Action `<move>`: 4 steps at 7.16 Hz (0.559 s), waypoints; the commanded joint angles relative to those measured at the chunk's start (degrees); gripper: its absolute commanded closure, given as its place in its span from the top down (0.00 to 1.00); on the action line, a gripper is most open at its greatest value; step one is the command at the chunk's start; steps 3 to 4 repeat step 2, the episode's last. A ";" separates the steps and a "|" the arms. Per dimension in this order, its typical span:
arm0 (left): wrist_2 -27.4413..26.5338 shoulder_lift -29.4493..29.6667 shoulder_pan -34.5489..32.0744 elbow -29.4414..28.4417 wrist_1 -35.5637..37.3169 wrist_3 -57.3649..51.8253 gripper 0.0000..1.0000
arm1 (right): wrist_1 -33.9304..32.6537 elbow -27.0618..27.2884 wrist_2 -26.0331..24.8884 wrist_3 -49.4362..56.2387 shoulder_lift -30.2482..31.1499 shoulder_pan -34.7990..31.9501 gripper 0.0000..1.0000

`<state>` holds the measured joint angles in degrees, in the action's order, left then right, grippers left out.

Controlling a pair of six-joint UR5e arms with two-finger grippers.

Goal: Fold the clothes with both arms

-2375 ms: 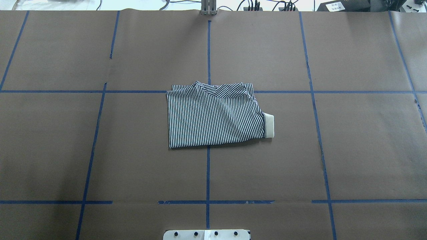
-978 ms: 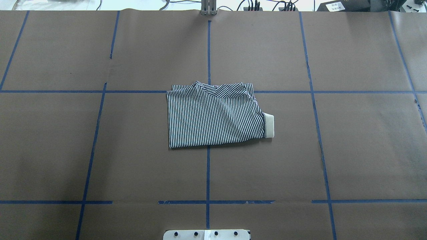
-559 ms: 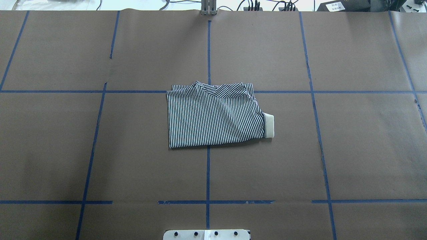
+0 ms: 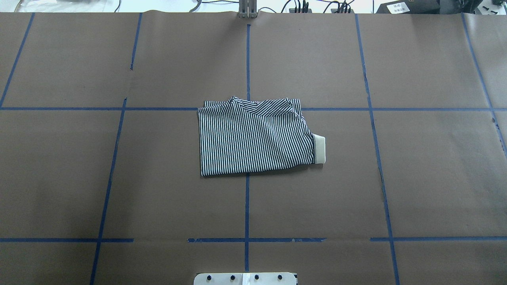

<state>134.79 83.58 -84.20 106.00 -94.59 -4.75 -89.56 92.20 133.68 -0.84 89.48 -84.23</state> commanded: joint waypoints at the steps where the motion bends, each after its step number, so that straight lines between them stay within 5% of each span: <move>1: -0.05 0.00 0.00 0.43 -0.07 0.00 1.00 | 0.00 0.00 0.09 -0.04 0.00 0.03 1.00; 4: -0.05 0.00 0.00 0.52 -0.07 0.00 1.00 | 0.00 0.00 0.09 -0.04 0.00 -0.06 1.00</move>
